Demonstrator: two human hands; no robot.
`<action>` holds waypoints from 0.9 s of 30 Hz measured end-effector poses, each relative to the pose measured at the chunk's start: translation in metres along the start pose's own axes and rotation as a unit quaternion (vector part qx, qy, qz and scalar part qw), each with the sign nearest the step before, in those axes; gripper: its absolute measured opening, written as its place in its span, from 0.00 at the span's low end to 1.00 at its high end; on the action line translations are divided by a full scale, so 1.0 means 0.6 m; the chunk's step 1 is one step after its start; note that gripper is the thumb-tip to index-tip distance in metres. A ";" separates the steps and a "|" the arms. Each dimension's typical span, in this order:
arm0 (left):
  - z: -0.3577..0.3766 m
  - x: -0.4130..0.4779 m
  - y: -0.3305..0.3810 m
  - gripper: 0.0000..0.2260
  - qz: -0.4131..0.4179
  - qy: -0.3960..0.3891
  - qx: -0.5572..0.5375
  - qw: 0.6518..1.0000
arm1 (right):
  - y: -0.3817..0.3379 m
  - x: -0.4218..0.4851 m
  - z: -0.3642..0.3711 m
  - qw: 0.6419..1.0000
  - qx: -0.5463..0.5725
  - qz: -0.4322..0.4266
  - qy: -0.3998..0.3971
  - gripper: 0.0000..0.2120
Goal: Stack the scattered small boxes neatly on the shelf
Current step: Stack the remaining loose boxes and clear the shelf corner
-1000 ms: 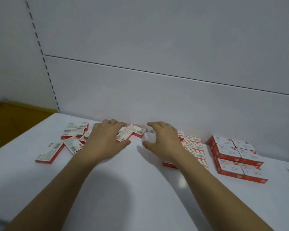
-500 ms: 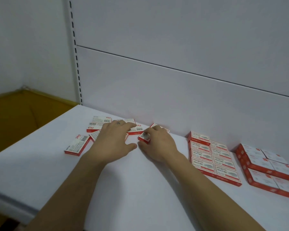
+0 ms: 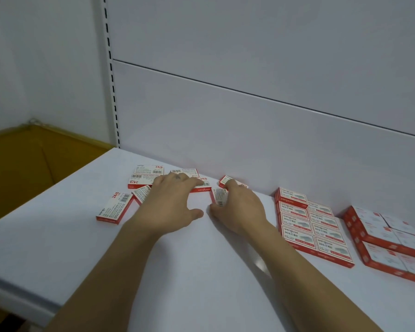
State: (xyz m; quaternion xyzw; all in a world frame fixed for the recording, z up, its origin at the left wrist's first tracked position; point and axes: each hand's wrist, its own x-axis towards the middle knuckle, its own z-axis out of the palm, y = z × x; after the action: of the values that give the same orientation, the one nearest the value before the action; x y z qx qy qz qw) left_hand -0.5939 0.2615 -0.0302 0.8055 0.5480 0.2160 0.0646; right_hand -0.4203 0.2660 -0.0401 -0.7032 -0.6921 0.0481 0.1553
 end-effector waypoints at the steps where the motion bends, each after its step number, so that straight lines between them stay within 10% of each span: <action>1: 0.001 0.001 0.000 0.29 0.002 -0.002 -0.001 1.000 | 0.005 -0.001 -0.004 1.000 -0.003 0.001 -0.002 0.28; 27: 0.038 0.062 0.190 0.34 0.183 0.017 -0.027 0.983 | 0.185 -0.132 -0.146 0.989 0.080 -0.045 0.113 0.40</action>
State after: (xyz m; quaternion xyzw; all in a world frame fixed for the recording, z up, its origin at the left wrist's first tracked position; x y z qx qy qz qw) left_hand -0.4756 0.2537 -0.0013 0.8864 0.3866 0.2520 0.0363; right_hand -0.2921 0.1753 -0.0003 -0.6573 -0.6950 0.0164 0.2909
